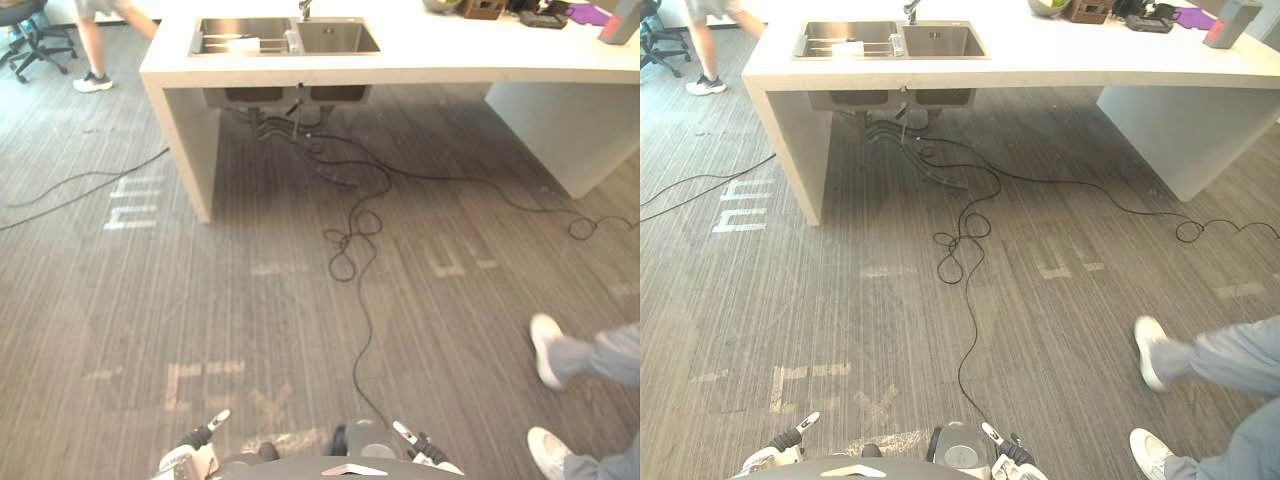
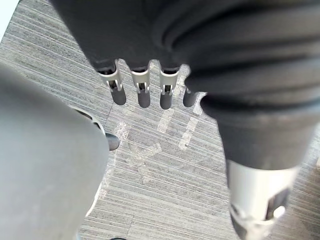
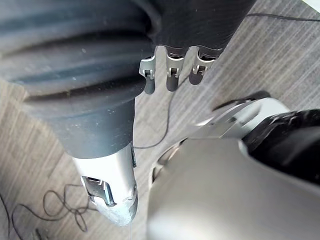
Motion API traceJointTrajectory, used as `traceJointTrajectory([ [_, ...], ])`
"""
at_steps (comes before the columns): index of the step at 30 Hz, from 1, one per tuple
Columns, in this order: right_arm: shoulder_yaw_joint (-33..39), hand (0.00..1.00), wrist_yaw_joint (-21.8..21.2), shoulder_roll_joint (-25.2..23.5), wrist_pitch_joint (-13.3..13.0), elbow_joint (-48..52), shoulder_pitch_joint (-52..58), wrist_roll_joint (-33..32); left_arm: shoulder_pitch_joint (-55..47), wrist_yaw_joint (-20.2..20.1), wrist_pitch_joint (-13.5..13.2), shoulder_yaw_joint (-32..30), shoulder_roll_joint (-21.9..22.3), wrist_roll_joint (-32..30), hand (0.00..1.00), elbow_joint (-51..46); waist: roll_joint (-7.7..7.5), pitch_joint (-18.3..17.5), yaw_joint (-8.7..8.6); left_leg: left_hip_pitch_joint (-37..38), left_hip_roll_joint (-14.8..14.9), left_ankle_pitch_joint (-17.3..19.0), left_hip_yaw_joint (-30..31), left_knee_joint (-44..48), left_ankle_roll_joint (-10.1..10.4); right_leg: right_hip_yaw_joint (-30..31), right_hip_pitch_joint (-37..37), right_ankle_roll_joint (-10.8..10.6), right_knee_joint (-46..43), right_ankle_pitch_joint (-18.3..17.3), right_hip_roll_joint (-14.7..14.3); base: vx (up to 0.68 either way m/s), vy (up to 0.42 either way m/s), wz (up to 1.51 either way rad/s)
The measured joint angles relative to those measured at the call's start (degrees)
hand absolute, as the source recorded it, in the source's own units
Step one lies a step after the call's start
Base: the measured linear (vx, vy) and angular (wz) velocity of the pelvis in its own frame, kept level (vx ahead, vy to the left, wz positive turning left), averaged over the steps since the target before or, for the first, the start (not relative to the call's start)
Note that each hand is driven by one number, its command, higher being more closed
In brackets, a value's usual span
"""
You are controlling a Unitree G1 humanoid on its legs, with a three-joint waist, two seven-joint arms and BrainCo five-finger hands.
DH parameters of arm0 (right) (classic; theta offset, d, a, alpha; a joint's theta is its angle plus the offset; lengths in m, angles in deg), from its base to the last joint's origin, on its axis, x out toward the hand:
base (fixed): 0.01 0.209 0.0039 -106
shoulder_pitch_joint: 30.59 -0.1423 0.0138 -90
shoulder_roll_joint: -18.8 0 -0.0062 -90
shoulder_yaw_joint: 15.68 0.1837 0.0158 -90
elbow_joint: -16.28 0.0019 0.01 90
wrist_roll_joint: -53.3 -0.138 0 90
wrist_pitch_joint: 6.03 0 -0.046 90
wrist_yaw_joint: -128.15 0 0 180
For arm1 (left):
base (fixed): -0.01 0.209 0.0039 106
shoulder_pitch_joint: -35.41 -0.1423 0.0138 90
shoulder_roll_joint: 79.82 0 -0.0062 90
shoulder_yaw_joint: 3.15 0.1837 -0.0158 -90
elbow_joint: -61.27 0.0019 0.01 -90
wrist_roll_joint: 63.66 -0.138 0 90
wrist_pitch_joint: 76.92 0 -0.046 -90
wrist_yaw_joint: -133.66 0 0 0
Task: Walk over to the sink, pick up the cup, carry it to the dishwasher, place the cup inside the dishwasher, then close the dishwasher door
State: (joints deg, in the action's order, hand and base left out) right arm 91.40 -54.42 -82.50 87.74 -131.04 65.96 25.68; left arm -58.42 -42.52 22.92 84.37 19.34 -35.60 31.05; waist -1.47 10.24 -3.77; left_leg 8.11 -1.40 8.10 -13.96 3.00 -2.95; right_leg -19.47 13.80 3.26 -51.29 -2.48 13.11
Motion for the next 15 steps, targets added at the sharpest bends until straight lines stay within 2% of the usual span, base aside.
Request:
traceJointTrajectory([
  [2, 0.1, 0.00, 0.0, 0.1, -0.2, 0.1, -0.7, -0.9, 0.5, 0.5, 0.6, -0.1, 0.2, 1.2, 0.00, 0.2, 0.06, 1.6, -0.40, 2.7, 0.2, 0.4, 0.5, -0.2, -0.5, 0.8, 3.5, -0.8, -7.2, 4.2, 0.9, 0.23, -0.006, -0.04],
  [3, 0.1, 0.00, 0.0, 0.1, -0.6, 0.1, -1.1, -1.4, 1.5, 0.3, 0.8, -0.7, 0.0, 1.6, 0.00, 1.0, 0.58, 2.6, -1.04, 4.2, 0.6, 1.2, 0.6, 0.4, -0.3, 1.6, 5.1, -3.0, -6.8, -3.1, 0.4, 0.27, -0.053, 0.08],
  [4, -0.1, 0.00, 0.0, -0.1, -0.8, 0.2, -1.1, -1.5, 2.2, -0.1, 0.9, -1.1, 0.2, 1.6, 0.00, 2.4, 0.79, 2.9, -1.63, 4.9, 1.8, 2.6, 1.1, 1.5, 0.1, 1.5, 5.7, -3.5, -0.7, -6.5, -1.4, 0.22, -0.062, 0.17],
  [5, -0.1, 0.00, 0.0, -0.4, -0.9, 0.2, -0.6, -1.9, 2.3, -0.5, 1.0, -1.4, 0.4, 1.5, 0.00, 2.6, 0.89, 3.0, -1.96, 5.1, 2.4, 3.2, 1.2, 2.0, 0.5, 1.5, 6.0, -3.7, 3.7, -6.8, -2.5, 0.26, -0.092, 0.34],
  [6, 0.1, 0.00, 0.0, -1.2, -1.1, 0.3, 0.3, -2.6, 2.5, -1.0, 1.0, -1.9, 0.4, 0.8, 0.00, 2.6, 0.66, 3.1, -2.17, 5.8, 3.1, 3.9, 1.7, 2.2, 1.2, 1.6, 6.1, -4.8, 14.1, -5.8, -4.3, 0.29, -0.133, 0.37],
  [7, 0.7, 0.00, 0.0, -1.8, -1.2, 0.4, 1.3, -3.5, 2.6, -1.1, 1.2, -1.9, 0.2, 0.2, 0.00, 2.6, 0.26, 3.1, -2.23, 6.4, 3.2, 4.9, 2.6, 2.4, 2.3, 1.8, 5.7, -6.0, 26.0, -2.8, -5.3, 0.32, -0.159, 0.39],
  [9, 1.7, 0.00, 0.0, -2.4, -1.1, 0.2, 3.0, -3.5, 2.7, -1.3, 1.3, -2.2, 0.0, -0.4, 0.00, 2.5, -0.43, 3.9, -2.48, 8.2, 2.8, 7.9, 4.3, 4.1, 3.7, 3.7, 3.7, -7.6, 36.6, -0.1, -5.3, 0.42, -0.237, 0.45],
  [10, 1.9, 0.00, -0.2, -3.3, -1.1, 0.2, 5.1, -3.5, 2.8, -1.6, 1.1, -3.2, 0.2, -1.4, 0.00, 2.4, -1.39, 3.8, -2.27, 10.2, 2.5, 10.8, 5.1, 5.6, 4.8, 4.7, 3.0, -7.9, 35.6, 1.9, -4.5, 0.47, -0.266, 0.37],
  [11, 2.8, 0.00, -0.4, -3.2, -1.3, 0.4, 5.6, -3.4, 2.7, -1.9, 0.8, -3.7, 0.9, -1.5, 0.00, 2.5, -0.94, 4.1, -2.42, 10.9, 3.2, 12.0, 5.1, 6.1, 5.1, 4.4, 3.4, -8.0, 32.8, 2.3, -4.5, 0.46, -0.249, 0.20],
  [12, 4.1, 0.00, -0.6, -2.8, -1.6, 1.5, 6.4, -3.4, 2.8, -2.8, 0.8, -3.8, 2.6, -1.9, 0.00, 2.4, 1.34, 3.5, -2.59, 12.1, 4.8, 13.8, 5.1, 6.0, 5.2, 3.9, 4.8, -6.9, 28.0, 1.3, -5.4, 0.43, -0.207, 0.05],
  [13, 4.1, 0.00, -0.7, -2.3, -1.7, 2.8, 6.9, -3.4, 3.1, -3.6, 0.8, -4.0, 3.9, -2.5, 0.00, 1.9, 3.13, 3.3, -2.81, 13.1, 6.4, 15.6, 5.1, 6.1, 4.8, 3.2, 5.8, -4.3, 24.1, -0.4, -6.5, 0.49, -0.246, 0.02],
  [14, 4.4, 0.00, -0.7, -2.1, -1.8, 2.9, 6.9, -3.4, 3.2, -4.0, 0.8, -4.1, 4.4, -2.5, 0.00, 1.9, 3.64, 3.0, -2.80, 13.2, 6.9, 16.3, 5.4, 6.1, 4.3, 2.8, 6.4, -3.2, 22.4, -1.2, -6.8, 0.48, -0.246, 0.01],
  [15, 5.2, 0.00, -0.8, -2.2, -1.8, 2.9, 6.5, -3.4, 4.1, -4.3, 1.4, -4.2, 5.3, -2.7, 0.00, 1.7, 4.31, 2.7, -2.59, 13.2, 7.5, 16.1, 6.5, 7.8, 4.3, 2.2, 7.1, -0.9, 19.5, -3.4, -7.1, 0.32, -0.172, -0.03],
])
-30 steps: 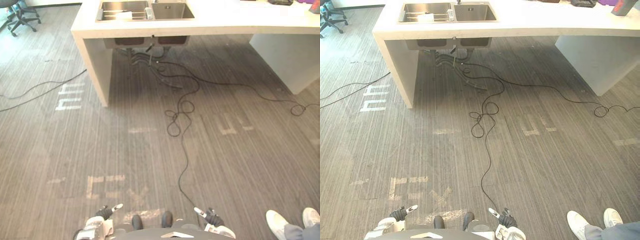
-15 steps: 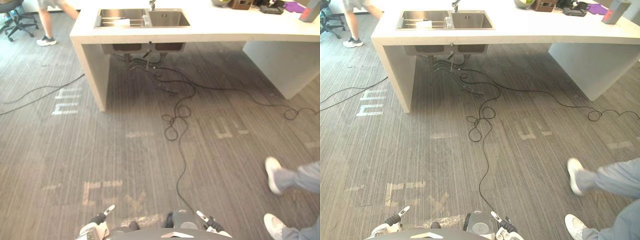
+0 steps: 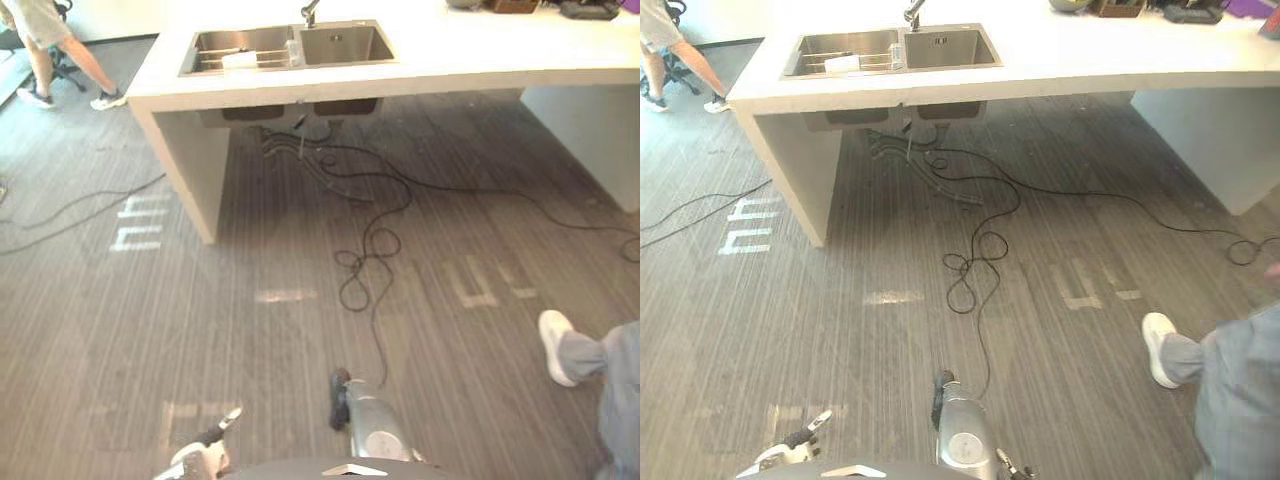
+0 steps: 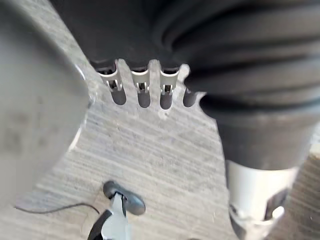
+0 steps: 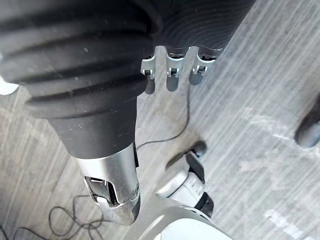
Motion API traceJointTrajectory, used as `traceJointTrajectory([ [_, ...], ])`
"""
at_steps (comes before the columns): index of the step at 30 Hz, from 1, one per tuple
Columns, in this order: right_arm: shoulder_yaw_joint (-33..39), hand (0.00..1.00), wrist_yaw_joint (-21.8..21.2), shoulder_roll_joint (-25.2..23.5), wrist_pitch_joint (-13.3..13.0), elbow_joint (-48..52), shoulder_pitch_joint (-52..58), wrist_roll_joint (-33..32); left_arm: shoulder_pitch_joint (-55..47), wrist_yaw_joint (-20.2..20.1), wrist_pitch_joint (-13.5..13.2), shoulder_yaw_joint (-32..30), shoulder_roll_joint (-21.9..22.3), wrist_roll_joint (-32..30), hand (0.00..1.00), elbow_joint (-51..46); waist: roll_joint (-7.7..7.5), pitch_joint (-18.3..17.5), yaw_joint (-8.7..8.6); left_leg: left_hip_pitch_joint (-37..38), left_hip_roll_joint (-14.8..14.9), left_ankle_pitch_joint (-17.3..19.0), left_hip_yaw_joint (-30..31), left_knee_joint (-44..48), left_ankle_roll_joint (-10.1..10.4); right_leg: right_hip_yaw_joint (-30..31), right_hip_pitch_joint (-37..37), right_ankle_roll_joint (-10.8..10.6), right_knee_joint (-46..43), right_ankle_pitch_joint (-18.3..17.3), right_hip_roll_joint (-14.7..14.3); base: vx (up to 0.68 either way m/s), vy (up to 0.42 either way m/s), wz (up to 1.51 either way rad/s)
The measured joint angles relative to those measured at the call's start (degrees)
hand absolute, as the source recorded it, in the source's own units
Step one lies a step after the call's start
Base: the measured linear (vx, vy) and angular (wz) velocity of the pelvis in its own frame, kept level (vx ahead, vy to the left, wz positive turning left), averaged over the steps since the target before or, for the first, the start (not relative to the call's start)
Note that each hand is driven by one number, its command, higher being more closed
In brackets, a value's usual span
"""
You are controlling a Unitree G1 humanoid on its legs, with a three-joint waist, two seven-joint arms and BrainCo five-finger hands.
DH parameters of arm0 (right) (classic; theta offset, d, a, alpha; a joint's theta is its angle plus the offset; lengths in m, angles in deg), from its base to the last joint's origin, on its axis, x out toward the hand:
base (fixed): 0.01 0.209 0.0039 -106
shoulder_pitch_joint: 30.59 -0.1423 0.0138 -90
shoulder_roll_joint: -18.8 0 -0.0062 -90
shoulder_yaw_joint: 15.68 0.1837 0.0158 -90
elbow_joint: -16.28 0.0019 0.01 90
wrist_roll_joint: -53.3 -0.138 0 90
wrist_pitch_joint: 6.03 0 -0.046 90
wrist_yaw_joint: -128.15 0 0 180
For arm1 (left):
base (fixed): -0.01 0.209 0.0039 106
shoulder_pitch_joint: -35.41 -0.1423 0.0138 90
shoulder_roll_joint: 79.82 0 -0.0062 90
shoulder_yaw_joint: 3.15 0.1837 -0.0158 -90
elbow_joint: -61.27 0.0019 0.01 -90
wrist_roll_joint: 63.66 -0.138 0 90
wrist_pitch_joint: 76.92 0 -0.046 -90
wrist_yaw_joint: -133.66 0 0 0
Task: Walk over to the sink, pick up the cup, carry it to the dishwasher, place the cup inside the dishwasher, then close the dishwasher door
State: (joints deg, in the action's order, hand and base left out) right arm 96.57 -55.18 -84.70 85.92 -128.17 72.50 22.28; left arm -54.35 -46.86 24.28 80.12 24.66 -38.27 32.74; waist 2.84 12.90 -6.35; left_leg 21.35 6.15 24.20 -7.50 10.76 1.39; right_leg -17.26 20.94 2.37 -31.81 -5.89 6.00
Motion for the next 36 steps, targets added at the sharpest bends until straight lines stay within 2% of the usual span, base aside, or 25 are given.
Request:
traceJointTrajectory([
  [2, 1.1, 0.00, -0.5, -0.7, 0.0, 0.2, -0.8, 0.5, 0.4, -0.1, 0.1, -1.5, 0.2, -0.4, 0.00, -1.2, -0.38, -0.2, 0.11, -2.8, 0.5, -4.9, 1.5, 7.6, 2.1, -1.0, -1.0, 0.6, -1.5, -2.3, 0.5, 0.38, -0.239, -0.05],
  [4, 1.5, 0.00, -1.3, -1.0, -0.5, 1.8, -0.3, 2.3, 0.4, -0.3, 0.0, -2.8, 1.1, -0.4, 0.00, -2.1, -0.30, -0.4, -0.59, -9.1, 1.8, -10.7, 3.4, 21.4, 8.1, -2.4, -4.4, 0.9, 0.6, -3.6, 0.3, 0.46, -0.245, 0.29],
  [5, 1.2, 0.00, -2.1, -0.7, -1.6, 1.9, -0.3, 2.8, 0.4, -0.8, -1.0, -4.4, 2.2, -0.5, 0.00, -2.6, 0.36, -0.5, -0.65, -16.5, 4.6, -18.7, 4.5, 35.7, 12.5, -4.0, -8.6, 1.0, 4.6, -4.2, -0.7, 0.37, -0.119, 0.49],
  [8, -0.2, 0.00, -2.7, 0.4, -2.3, 2.2, -1.5, 3.0, 0.6, -1.1, -2.7, -5.0, 3.1, -0.9, 0.00, -5.2, 1.41, -0.5, 0.02, -27.4, 9.3, -18.6, 1.1, 54.0, 9.8, -5.9, -16.0, 1.0, 10.7, -4.6, -3.4, 0.37, -0.068, 0.43],
  [9, -0.9, 0.00, -2.6, 0.5, -2.2, 2.0, -2.8, 0.8, 1.0, -1.1, -2.8, -4.8, 3.0, -0.9, 0.00, -6.5, 1.10, -0.2, 0.38, -31.5, 9.4, -15.4, -1.5, 53.6, 6.0, -6.4, -20.3, 0.9, 14.3, -4.6, -4.1, 0.42, -0.049, 0.31],
  [11, -1.1, 0.00, -2.6, 0.8, -2.1, 1.6, -5.0, -1.3, 1.7, -1.3, -2.9, -4.4, 2.9, -0.9, 0.00, -7.0, 0.79, -0.1, 1.79, -33.5, 8.1, -12.6, -5.6, 44.1, 3.5, -6.0, -23.4, -0.1, 17.2, -4.3, -3.9, 0.27, -0.006, -0.09],
  [12, -1.2, 0.00, -2.6, 0.9, -2.2, 1.6, -6.7, -1.8, 2.2, -1.8, -3.0, -4.3, 2.9, -1.0, 0.00, -7.1, 0.63, 0.0, 3.02, -34.1, 6.6, -11.9, -8.8, 32.4, 1.9, -5.3, -24.8, -0.6, 18.4, -4.4, -3.0, 0.30, 0.054, -0.35],
  [13, -1.3, 0.00, -2.7, 0.9, -2.3, 1.7, -8.2, -2.1, 2.3, -2.4, -3.3, -4.2, 3.0, -1.6, 0.00, -7.2, 0.16, 0.3, 3.06, -34.6, 3.9, -13.2, -9.9, 18.6, 1.4, -4.8, -25.7, -1.2, 18.7, -4.8, -1.3, 0.32, 0.075, -0.31],
  [14, -1.3, 0.00, -2.6, 0.9, -2.2, 1.7, -8.8, -2.1, 2.3, -2.7, -3.6, -4.2, 3.1, -2.0, 0.00, -7.3, -0.05, 0.5, 3.17, -34.6, 2.6, -14.9, -9.6, 11.9, 1.6, -4.2, -26.1, -1.7, 18.8, -5.1, -0.5, 0.34, 0.114, -0.31],
  [15, -1.4, 0.00, -2.6, 1.1, -2.2, 1.7, -9.5, -2.0, 2.2, -3.1, -4.1, -3.9, 3.1, -2.0, 0.00, -7.7, 0.10, 0.7, 4.05, -35.2, 1.7, -18.4, -9.0, 0.6, 2.8, -2.6, -26.5, -2.5, 19.2, -5.7, 0.3, 0.37, 0.148, -0.49],
  [17, -1.8, 0.00, -2.5, 1.5, -2.0, 0.8, -9.7, -2.1, 2.4, -3.4, -4.4, -3.8, 2.8, -1.8, 0.00, -9.2, 0.81, 1.3, 5.27, -37.6, 2.8, -19.4, -6.6, -4.1, 3.8, -0.6, -27.6, -4.7, 19.6, -6.8, 0.5, 0.46, 0.241, -0.56],
  [18, -1.9, 0.00, -2.5, 2.1, -1.5, -1.1, -9.6, -2.3, 2.6, -3.3, -4.2, -3.3, 1.8, -1.6, 0.00, -8.8, 0.89, 1.7, 5.16, -37.9, 3.5, -19.5, -6.9, -3.9, 3.8, 0.4, -29.9, -7.1, 19.6, -8.0, 0.7, 0.63, 0.393, -0.45],
  [19, -2.6, 0.00, -2.5, 2.7, -0.7, -2.2, -9.1, -2.4, 2.6, -3.3, -3.8, -2.0, 0.6, -1.3, 0.00, -7.9, 1.41, 2.0, 5.12, -36.5, 3.3, -22.1, -6.3, -4.8, 2.6, 1.2, -33.1, -9.1, 20.1, -9.5, 0.6, 0.55, 0.344, -0.43],
  [20, -2.7, 0.00, -2.4, 2.9, -0.1, -3.2, -8.9, -2.4, 2.7, -3.2, -3.6, -2.0, -0.2, -1.2, 0.00, -7.5, 0.41, 2.6, 5.13, -35.5, 2.8, -26.8, -6.1, -4.5, 2.3, 2.0, -34.5, -9.7, 20.4, -10.1, 1.4, 0.60, 0.336, -0.40],
  [21, -3.8, 0.00, -2.5, 2.5, 1.1, -3.7, -8.7, -2.4, 2.8, -2.7, -3.4, -1.8, -1.4, -1.1, 0.00, -6.7, -0.84, 2.3, 4.97, -35.4, 1.1, -29.6, -6.2, -2.6, 0.8, 4.3, -35.6, -8.3, 21.0, -10.2, 3.0, 0.35, 0.177, -0.26],
  [23, -3.4, 0.00, -2.5, 2.1, 2.1, -4.5, -8.9, -2.6, 3.3, -2.1, -3.3, -1.9, -2.9, -0.7, 0.00, -6.7, -1.89, 2.4, 4.85, -38.8, -0.7, -28.2, -4.8, 3.2, -0.6, 5.8, -34.6, -5.8, 20.3, -7.8, 4.2, 0.58, 0.337, 0.08],
  [25, -1.6, 0.00, -2.3, 2.7, 2.4, -5.6, -9.2, -2.6, 3.6, -1.3, -3.1, -2.2, -3.3, -0.1, 0.00, -6.7, -3.35, 2.7, 5.33, -39.2, -3.3, -25.3, -5.2, 7.2, -3.4, 6.9, -33.3, -7.9, 15.2, -6.6, 7.9, 0.55, 0.341, 0.15],
  [27, -1.2, 0.00, -2.3, 3.1, 2.1, -6.4, -9.4, -2.4, 3.2, -0.4, -3.1, -1.6, -3.4, 2.3, 0.00, -6.5, -4.94, 2.4, 5.43, -36.2, -7.6, -20.5, -7.4, 8.2, -5.1, 9.4, -27.7, -12.7, -0.4, -3.3, 14.4, 0.52, 0.310, -0.07],
  [28, -1.3, 0.00, -2.3, 3.4, 1.5, -6.3, -10.0, -2.2, 2.5, 0.2, -4.5, -1.3, -2.6, 3.9, 0.00, -6.9, -4.86, 2.4, 5.06, -33.8, -8.8, -18.7, -8.6, 7.7, -5.5, 12.4, -22.2, -13.5, -11.4, 2.4, 16.6, 0.46, 0.256, -0.24],
  [29, -1.4, 0.00, -2.1, 3.4, 0.4, -5.7, -10.5, -2.0, 1.8, 0.7, -5.8, -1.1, -2.3, 4.8, 0.00, -7.5, -4.63, 2.5, 4.50, -31.9, -9.2, -17.7, -9.2, 7.2, -5.7, 14.2, -17.7, -13.5, -20.5, 2.3, 16.5, 0.43, 0.195, -0.30],
  [31, -1.9, 0.00, -1.5, 4.1, 0.5, -5.4, -11.9, -1.1, -0.2, 3.8, -9.8, -0.5, -1.8, 8.1, 0.00, -12.5, -4.02, 2.7, 3.84, -27.6, -9.2, -17.2, -9.8, 4.7, -6.5, 12.1, -10.4, -10.4, -31.6, -1.5, 15.3, 0.37, 0.117, -0.26],
  [32, -1.8, 0.00, -1.3, 4.4, 0.5, -5.4, -12.2, -1.5, -0.3, 6.5, -13.9, 0.1, -1.4, 10.3, 0.00, -17.2, -3.44, 3.0, 3.87, -24.9, -9.1, -17.0, -9.7, 2.7, -6.6, 8.2, -7.1, -7.4, -33.0, -4.2, 14.9, 0.41, 0.092, -0.16],
  [33, -1.7, 0.00, -1.3, 4.8, 0.7, -5.4, -12.4, -2.1, 0.1, 9.3, -18.9, 0.0, -1.1, 11.9, 0.00, -23.0, -2.73, 3.4, 3.86, -23.0, -8.8, -16.9, -9.2, 0.9, -6.4, 4.4, -4.2, -5.0, -30.3, -7.2, 14.4, 0.46, 0.064, 0.01],
  [34, -1.4, 0.00, -1.3, 4.9, 0.7, -5.4, -12.4, -2.5, 0.7, 10.9, -21.8, -0.1, -1.0, 12.2, 0.00, -25.7, -2.26, 3.7, 3.68, -22.3, -8.5, -16.7, -8.6, 0.6, -6.1, 2.5, -3.1, -4.4, -27.5, -8.5, 14.1, 0.37, 0.009, 0.21],
  [36, 0.8, 0.00, -1.4, 4.6, 0.8, -5.0, -11.3, -2.7, 3.6, 18.3, -32.4, -1.0, -1.3, 10.0, 0.00, -34.1, -0.56, 4.3, 2.95, -20.4, -6.4, -15.8, -5.4, 0.3, -4.7, -2.4, -1.6, -4.7, -11.1, -9.6, 12.3, 0.33, -0.109, 0.56],
])
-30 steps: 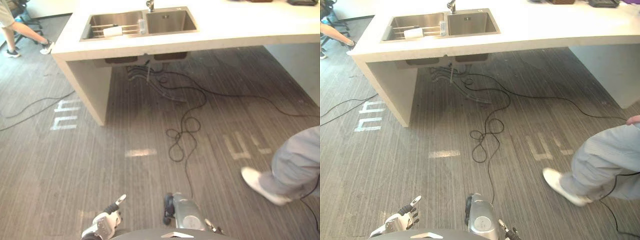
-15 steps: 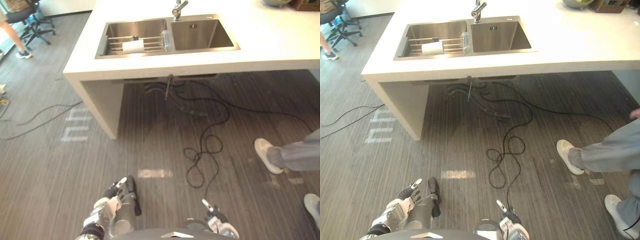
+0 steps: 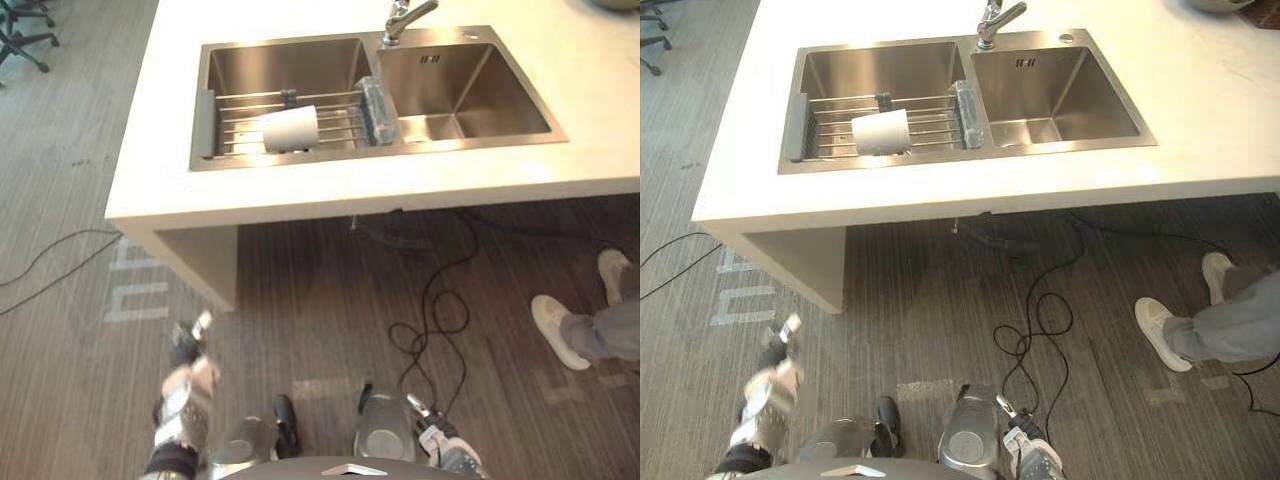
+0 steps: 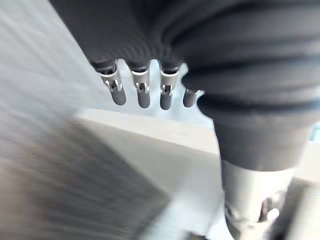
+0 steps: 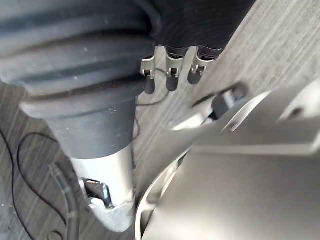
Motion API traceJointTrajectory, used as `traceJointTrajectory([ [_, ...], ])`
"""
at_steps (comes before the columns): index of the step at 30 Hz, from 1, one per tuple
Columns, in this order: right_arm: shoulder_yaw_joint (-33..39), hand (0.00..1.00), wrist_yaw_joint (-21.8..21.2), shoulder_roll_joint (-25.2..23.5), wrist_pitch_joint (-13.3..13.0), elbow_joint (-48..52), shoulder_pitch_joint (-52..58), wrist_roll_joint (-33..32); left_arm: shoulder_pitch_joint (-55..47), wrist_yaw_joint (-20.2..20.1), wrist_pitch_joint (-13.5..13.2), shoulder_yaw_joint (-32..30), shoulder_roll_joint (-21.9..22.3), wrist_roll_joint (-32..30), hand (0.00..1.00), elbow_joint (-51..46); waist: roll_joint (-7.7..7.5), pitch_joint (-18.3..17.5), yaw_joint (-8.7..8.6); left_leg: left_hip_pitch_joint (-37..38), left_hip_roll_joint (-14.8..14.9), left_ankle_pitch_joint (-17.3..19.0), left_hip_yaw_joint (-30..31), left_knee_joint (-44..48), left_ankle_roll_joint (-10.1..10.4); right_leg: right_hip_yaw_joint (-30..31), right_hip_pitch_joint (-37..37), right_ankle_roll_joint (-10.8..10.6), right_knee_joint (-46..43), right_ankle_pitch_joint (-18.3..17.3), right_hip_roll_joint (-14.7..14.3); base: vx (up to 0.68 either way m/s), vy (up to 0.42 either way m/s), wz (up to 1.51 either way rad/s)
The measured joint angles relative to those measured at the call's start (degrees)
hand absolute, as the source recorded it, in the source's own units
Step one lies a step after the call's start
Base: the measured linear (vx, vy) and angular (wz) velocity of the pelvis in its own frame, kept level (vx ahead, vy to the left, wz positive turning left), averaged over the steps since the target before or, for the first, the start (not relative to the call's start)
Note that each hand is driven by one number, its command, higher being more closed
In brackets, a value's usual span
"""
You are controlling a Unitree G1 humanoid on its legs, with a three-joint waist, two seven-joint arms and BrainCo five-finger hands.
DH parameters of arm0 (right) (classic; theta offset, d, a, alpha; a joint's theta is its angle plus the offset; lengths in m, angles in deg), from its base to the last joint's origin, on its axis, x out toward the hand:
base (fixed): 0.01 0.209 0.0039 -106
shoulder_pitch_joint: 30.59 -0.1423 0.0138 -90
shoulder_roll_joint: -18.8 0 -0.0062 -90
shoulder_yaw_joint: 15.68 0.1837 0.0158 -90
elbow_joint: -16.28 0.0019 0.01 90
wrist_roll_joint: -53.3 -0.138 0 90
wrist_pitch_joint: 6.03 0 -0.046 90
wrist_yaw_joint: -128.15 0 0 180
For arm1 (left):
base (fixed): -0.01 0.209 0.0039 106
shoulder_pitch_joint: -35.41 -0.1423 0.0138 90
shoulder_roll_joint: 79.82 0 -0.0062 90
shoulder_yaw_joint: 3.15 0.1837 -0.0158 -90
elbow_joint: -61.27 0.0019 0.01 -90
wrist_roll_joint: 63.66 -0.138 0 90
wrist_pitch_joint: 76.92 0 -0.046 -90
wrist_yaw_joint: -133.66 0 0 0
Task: Walk over to the sink, pick up the cup, carry it to the dishwasher, place the cup inside the dishwasher, then close the dishwasher door
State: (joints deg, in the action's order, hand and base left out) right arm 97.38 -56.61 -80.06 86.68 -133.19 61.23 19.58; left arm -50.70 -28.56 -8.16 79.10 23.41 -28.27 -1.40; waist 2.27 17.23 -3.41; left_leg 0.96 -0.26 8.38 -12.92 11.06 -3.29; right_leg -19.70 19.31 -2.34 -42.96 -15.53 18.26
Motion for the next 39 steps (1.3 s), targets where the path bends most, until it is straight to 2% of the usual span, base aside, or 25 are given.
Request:
traceJointTrajectory([
  [1, 1.6, 0.00, -0.1, -0.2, 0.0, 0.0, 0.9, 0.0, 2.1, 4.8, -5.1, -1.3, -0.2, -3.3, 0.00, -4.1, 0.81, -0.2, -0.08, 0.9, 1.6, 1.2, 1.7, 0.7, 1.1, 0.0, 0.4, -0.4, 9.8, 2.3, -1.2, 0.32, -0.180, 0.63],
  [2, 2.5, 0.00, -0.1, -0.5, 0.0, 0.1, 1.5, 0.0, 2.6, 6.5, -7.2, -1.9, -0.6, -4.5, 0.00, -6.5, 1.05, -0.2, -0.04, 1.5, 2.4, 2.2, 2.4, 1.4, 1.8, 0.5, 0.3, -0.5, 13.5, 4.1, -1.6, 0.32, -0.232, 0.56],
  [3, 3.0, 0.00, -0.2, -1.2, 0.0, 0.1, 3.2, 0.4, 2.7, 10.0, -11.2, -3.5, -1.4, -8.2, 0.00, -11.4, 0.94, -0.3, 0.12, 2.8, 3.9, 4.8, 3.7, 3.8, 3.8, 0.9, 0.2, -0.5, 17.4, 7.8, -2.1, 0.40, -0.373, 0.51],
  [4, 2.9, 0.00, -0.2, -2.4, 0.1, 0.1, 5.8, 0.5, 2.1, 12.9, -14.2, -5.4, -2.3, -11.2, 0.00, -16.9, 0.09, -0.9, 0.32, 3.7, 4.9, 8.2, 5.1, 6.7, 6.0, 2.5, -0.5, 0.1, 17.6, 12.8, -2.1, 0.42, -0.419, 0.52],
  [5, 2.9, 0.00, -0.2, -3.2, 0.1, 0.1, 7.5, 0.6, 1.0, 14.4, -15.5, -6.4, -3.0, -12.6, 0.00, -20.1, -0.99, -1.9, 0.31, 4.3, 4.9, 10.0, 5.9, 8.4, 7.2, 3.5, -1.2, 0.1, 17.2, 17.0, -2.0, 0.47, -0.519, 0.46],
  [6, 3.0, 0.00, -0.3, -4.1, 0.2, -0.1, 10.2, 1.5, -0.6, 17.3, -17.7, -8.4, -2.4, -15.6, 0.00, -24.9, -0.69, -4.1, 0.82, 4.6, 6.2, 13.2, 7.2, 11.2, 9.2, 2.9, -1.8, -1.3, 14.7, 13.7, -2.3, 0.40, -0.424, 0.29],
  [7, 3.3, 0.00, -0.5, -3.5, -0.3, 0.2, 11.6, 2.3, -1.7, 19.9, -18.3, -9.1, -0.8, -17.1, 0.00, -29.5, 1.99, -5.4, 1.46, 3.9, 9.6, 14.5, 7.3, 12.4, 10.1, 2.1, -1.7, -0.8, 13.3, 11.2, -5.0, 0.38, -0.385, 0.22],
  [8, 4.1, 0.00, -0.9, -3.1, -0.4, 0.3, 11.9, 2.7, -1.6, 20.8, -18.4, -9.2, -0.3, -17.9, 0.00, -31.9, 3.09, -6.1, 1.54, 3.9, 10.3, 14.5, 7.4, 12.1, 10.1, 1.6, -1.5, -0.5, 12.5, 10.0, -5.4, 0.31, -0.296, 0.16],
  [10, 5.1, 0.00, -1.6, -2.1, -0.4, 1.4, 11.8, 5.5, 0.1, 20.8, -19.4, -7.7, -0.1, -19.9, 0.00, -40.2, 3.66, -6.6, 1.69, 5.5, 11.4, 12.3, 8.2, 9.6, 9.9, 0.6, -1.6, 0.2, 10.2, 6.2, -6.5, 0.26, -0.271, 0.11],
  [15, 9.4, 0.00, -4.8, -2.5, -0.8, 2.0, 11.6, 9.4, 3.5, 22.8, -18.9, -0.1, 0.0, -27.7, 0.00, -42.5, 2.86, -7.5, 1.34, 5.4, 11.7, 7.4, 8.2, 10.1, 9.3, 0.3, -2.5, 0.7, 10.2, 3.0, -6.9, 0.18, -0.166, 0.00],
  [18, 11.0, 0.00, -5.4, -3.0, -0.9, 0.4, 11.6, 9.2, 4.1, 19.7, -16.9, 4.7, -0.1, -26.5, 0.00, -42.0, 2.49, -7.4, -0.10, 1.9, 12.2, 4.8, 7.1, 16.2, 9.2, -0.8, -4.0, 0.7, 11.2, 2.0, -6.5, 0.14, -0.060, 0.25],
  [19, 11.8, 0.00, -5.7, -3.5, -0.6, -0.4, 11.7, 9.1, 4.5, 18.1, -16.1, 6.7, -0.1, -25.5, 0.00, -41.1, 1.70, -6.9, -0.63, -0.5, 13.0, 3.1, 6.5, 20.6, 9.2, -1.7, -5.9, 1.0, 13.0, 2.2, -6.1, 0.11, 0.005, 0.52],
  [20, 13.1, 0.00, -6.3, -4.2, 0.1, -0.6, 12.2, 8.6, 5.2, 14.8, -14.7, 9.1, -0.3, -23.6, 0.00, -39.5, 1.17, -6.5, -0.77, -2.4, 13.2, 7.5, 5.0, 22.7, 9.3, -2.0, -8.9, 1.5, 15.9, 2.9, -5.8, 0.14, 0.039, 0.56],
  [21, 13.9, 0.00, -6.5, -4.4, 0.3, -0.6, 12.2, 8.1, 5.4, 12.4, -13.8, 10.5, -0.7, -22.0, 0.00, -38.9, 0.39, -6.1, -0.94, -3.7, 12.2, 9.6, 3.5, 21.4, 8.8, -2.1, -11.2, 1.2, 18.1, 3.5, -5.4, 0.14, 0.057, 0.46],
  [23, 14.2, 0.00, -6.8, -4.1, 1.3, -0.6, 12.0, 8.1, 5.3, 7.9, -13.3, 13.3, -1.0, -20.7, 0.00, -38.8, -0.56, -5.5, -0.66, -6.6, 8.5, 9.0, 2.8, 14.5, 7.3, -2.1, -14.8, 0.0, 21.8, 4.5, -4.0, 0.17, 0.081, 0.13],
  [24, 14.2, 0.00, -7.0, -3.3, 1.6, -0.5, 11.9, 8.2, 5.3, 5.6, -13.1, 14.3, -1.4, -20.4, 0.00, -38.8, -0.46, -5.4, 0.02, -8.6, 7.0, 5.8, 2.7, 9.4, 6.7, -1.4, -16.3, -0.9, 22.8, 4.6, -3.4, 0.20, 0.162, -0.31],
  [25, 14.1, 0.00, -7.1, -2.2, 2.3, 0.0, 12.0, 8.2, 4.7, 3.4, -13.0, 14.4, -1.5, -19.4, 0.00, -39.5, 0.86, -5.7, 0.39, -9.4, 6.8, -3.3, 2.4, 3.7, 6.4, 0.3, -16.7, -3.2, 22.2, 4.0, -3.9, 0.17, 0.165, -0.49],
  [26, 14.1, 0.00, -7.2, -1.3, 2.6, 0.2, 12.0, 8.2, 4.3, 2.4, -13.0, 14.2, -1.4, -18.6, 0.00, -40.0, 2.43, -5.6, 0.54, -10.1, 7.5, -10.8, 2.5, 2.1, 6.8, 1.2, -16.7, -4.3, 21.5, 3.3, -4.8, 0.21, 0.214, -0.65],
  [27, 13.9, 0.00, -6.8, -0.5, 2.9, 0.1, 11.2, 8.2, 3.4, -0.4, -12.6, 13.1, -2.0, -16.1, 0.00, -40.0, 2.74, -5.3, 0.42, -9.9, 7.0, -8.5, 1.1, 5.1, 6.4, 4.2, -17.1, -6.0, 20.6, 2.2, -4.3, 0.17, 0.176, -0.58],
  [28, 13.1, 0.00, -6.8, -1.4, 3.4, 0.3, 11.1, 8.2, 3.2, -2.6, -12.1, 12.0, -2.1, -13.2, 0.00, -40.2, 1.62, -5.4, 0.19, -10.1, 5.6, -8.4, 0.2, 5.9, 6.4, 7.8, -16.5, -6.2, 21.5, 2.6, -3.3, 0.16, 0.165, -0.54],
  [29, 13.0, 0.00, -6.7, -1.9, 3.7, 0.3, 10.9, 8.2, 3.2, -3.3, -12.1, 11.4, -2.1, -12.3, 0.00, -40.4, 1.50, -5.5, 0.46, -10.2, 5.2, -7.9, 0.1, 6.0, 6.4, 8.8, -16.0, -6.5, 21.9, 2.7, -3.1, 0.14, 0.155, -0.47],
  [31, 13.2, 0.00, -6.5, -4.0, 3.7, -0.4, 10.2, 8.0, 3.3, -4.5, -11.6, 10.0, -3.6, -10.5, 0.00, -41.9, 1.45, -5.5, 0.76, -10.4, 4.3, -3.9, -0.2, 5.5, 5.5, 11.5, -14.2, -7.7, 22.8, 3.2, -3.0, 0.12, 0.173, -0.45],
  [33, 13.2, 0.00, -6.5, -4.7, 3.4, -0.4, 10.6, 6.1, 3.2, -5.3, -10.7, 10.1, -4.7, -9.4, 0.00, -42.5, 0.81, -5.9, 0.48, -9.6, 3.5, -2.7, -1.7, 3.7, 5.5, 12.8, -14.2, -8.5, 24.4, 4.1, -2.3, 0.11, 0.134, -0.30],
  [35, 14.6, 0.00, -6.9, -4.8, 3.2, -0.5, 10.6, 4.8, 3.3, -5.7, -9.5, 10.7, -5.2, -8.5, 0.00, -42.3, 0.51, -6.1, -0.21, -7.6, 2.5, -4.2, -2.8, 0.2, 4.8, 12.8, -15.5, -8.6, 27.2, 5.5, -1.7, 0.14, 0.076, -0.19],
  [39, 23.4, 0.00, -7.4, -4.5, 1.9, -2.7, 10.1, 4.8, 4.1, -7.0, -7.2, 14.6, -5.3, -8.3, 0.00, -42.0, 1.14, -6.8, -1.95, -4.1, 1.4, -7.0, -2.6, -6.3, 5.2, 10.9, -18.9, -8.9, 32.8, 7.9, -2.2, 0.16, -0.008, 0.03],
])
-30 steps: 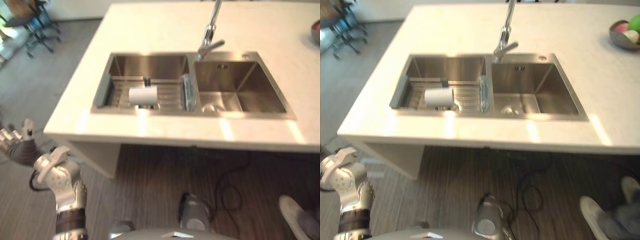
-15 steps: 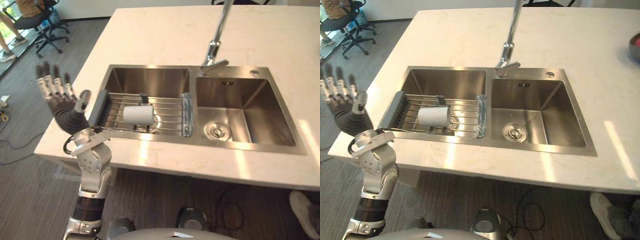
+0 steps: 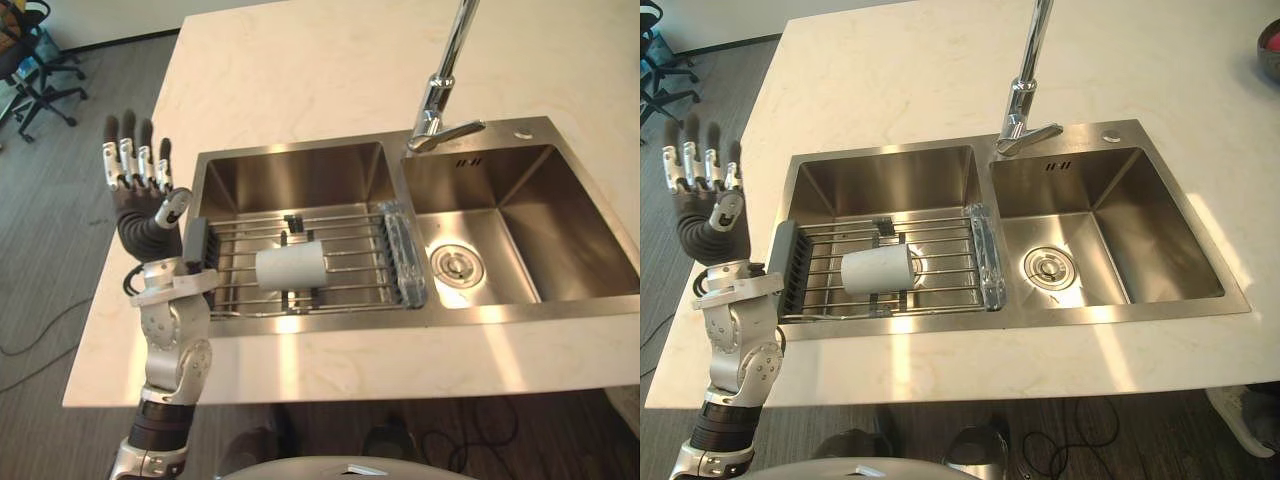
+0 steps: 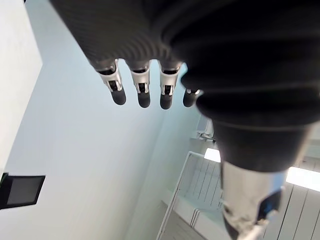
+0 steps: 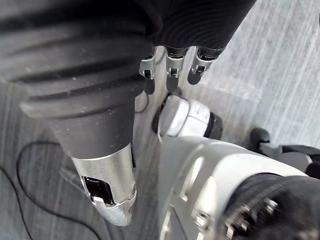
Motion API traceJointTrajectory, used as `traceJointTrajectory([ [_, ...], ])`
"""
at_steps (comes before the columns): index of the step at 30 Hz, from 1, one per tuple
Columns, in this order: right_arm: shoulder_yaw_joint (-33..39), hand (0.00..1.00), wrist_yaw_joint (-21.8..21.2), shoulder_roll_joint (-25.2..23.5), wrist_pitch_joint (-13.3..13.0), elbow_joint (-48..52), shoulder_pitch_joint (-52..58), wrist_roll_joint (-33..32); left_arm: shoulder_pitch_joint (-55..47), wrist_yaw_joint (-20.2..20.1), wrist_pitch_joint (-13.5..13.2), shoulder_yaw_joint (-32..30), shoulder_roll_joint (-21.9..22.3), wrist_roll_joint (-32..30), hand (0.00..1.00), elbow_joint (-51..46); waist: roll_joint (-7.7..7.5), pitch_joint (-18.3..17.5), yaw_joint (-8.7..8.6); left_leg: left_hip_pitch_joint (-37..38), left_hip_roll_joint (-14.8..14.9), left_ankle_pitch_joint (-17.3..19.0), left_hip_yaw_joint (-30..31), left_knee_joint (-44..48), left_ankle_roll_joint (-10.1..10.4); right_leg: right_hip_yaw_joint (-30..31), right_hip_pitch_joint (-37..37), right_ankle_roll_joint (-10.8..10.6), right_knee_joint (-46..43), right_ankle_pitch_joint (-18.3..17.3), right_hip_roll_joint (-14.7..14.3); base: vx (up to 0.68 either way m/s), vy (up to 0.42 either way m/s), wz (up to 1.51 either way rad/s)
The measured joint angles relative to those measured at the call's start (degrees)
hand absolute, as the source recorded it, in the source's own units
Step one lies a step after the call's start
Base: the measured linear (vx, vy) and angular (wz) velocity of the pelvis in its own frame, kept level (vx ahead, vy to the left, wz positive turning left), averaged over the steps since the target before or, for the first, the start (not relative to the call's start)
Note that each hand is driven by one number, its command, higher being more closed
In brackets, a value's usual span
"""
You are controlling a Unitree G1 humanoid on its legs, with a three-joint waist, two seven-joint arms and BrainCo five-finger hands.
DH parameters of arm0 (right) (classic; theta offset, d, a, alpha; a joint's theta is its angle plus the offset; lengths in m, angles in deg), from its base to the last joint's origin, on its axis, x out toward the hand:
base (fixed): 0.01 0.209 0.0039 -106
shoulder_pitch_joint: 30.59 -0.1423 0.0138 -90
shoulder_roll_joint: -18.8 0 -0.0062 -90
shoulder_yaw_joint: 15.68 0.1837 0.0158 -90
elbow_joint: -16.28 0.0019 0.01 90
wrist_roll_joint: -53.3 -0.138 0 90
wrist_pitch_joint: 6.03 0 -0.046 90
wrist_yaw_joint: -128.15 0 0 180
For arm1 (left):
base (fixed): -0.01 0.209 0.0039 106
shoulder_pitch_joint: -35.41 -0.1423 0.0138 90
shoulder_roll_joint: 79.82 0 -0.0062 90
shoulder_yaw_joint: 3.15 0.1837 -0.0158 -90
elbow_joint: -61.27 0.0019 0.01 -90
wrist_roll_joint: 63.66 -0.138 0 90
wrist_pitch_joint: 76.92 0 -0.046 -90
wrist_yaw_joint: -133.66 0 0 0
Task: Walk over to the sink, pick up the cup, carry it to the dishwasher, place the cup inside the dishwasher, then close the dishwasher door
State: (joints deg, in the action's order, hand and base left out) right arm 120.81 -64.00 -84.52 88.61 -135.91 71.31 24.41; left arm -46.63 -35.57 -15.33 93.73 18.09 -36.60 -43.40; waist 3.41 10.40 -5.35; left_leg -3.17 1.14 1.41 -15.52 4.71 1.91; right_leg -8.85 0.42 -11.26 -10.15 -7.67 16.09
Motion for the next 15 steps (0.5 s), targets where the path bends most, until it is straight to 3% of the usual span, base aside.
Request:
traceJointTrajectory([
  [2, 3.2, 0.00, 0.2, 0.4, -0.5, -1.1, -0.4, 0.1, 0.7, -0.5, 2.8, 2.6, -0.7, -1.8, 0.00, 1.2, 0.45, -0.4, -0.41, 0.5, 0.4, -0.2, 0.0, -0.7, 0.3, -0.3, -1.0, 0.4, 1.4, 0.7, -0.7, 0.12, -0.041, -0.07],
  [4, 4.9, 0.00, 0.1, 1.4, -0.7, -2.1, -1.3, 0.0, 2.8, -1.9, 9.5, 7.9, -3.3, -9.1, 0.00, 5.2, 0.88, -0.7, -1.49, 2.1, 0.6, -0.4, 0.2, -2.1, 0.5, -1.1, -2.4, 0.7, 2.7, 1.3, -1.2, 0.08, -0.032, -0.02],
  [10, 6.1, 0.00, 0.1, 3.1, -0.6, -3.2, -4.0, -0.3, 5.1, -2.8, 20.3, 14.3, -8.6, -28.8, 0.00, 11.1, 1.91, -1.5, -3.00, 3.1, 1.1, -0.4, 1.6, -2.2, 0.5, -4.3, -5.4, 2.0, 9.8, 6.5, -2.3, 0.01, 0.000, -0.19],
  [15, 5.4, 0.00, 0.3, 4.5, 0.4, -4.3, -4.8, -0.4, 5.1, -2.2, 24.9, 16.4, -13.8, -39.4, 0.00, 12.0, 2.39, -1.8, -3.56, 3.3, 0.4, -2.4, 3.8, -5.2, 0.5, -7.5, -5.7, 2.9, 11.5, 7.2, -2.4, -0.10, -0.013, 0.07],
])
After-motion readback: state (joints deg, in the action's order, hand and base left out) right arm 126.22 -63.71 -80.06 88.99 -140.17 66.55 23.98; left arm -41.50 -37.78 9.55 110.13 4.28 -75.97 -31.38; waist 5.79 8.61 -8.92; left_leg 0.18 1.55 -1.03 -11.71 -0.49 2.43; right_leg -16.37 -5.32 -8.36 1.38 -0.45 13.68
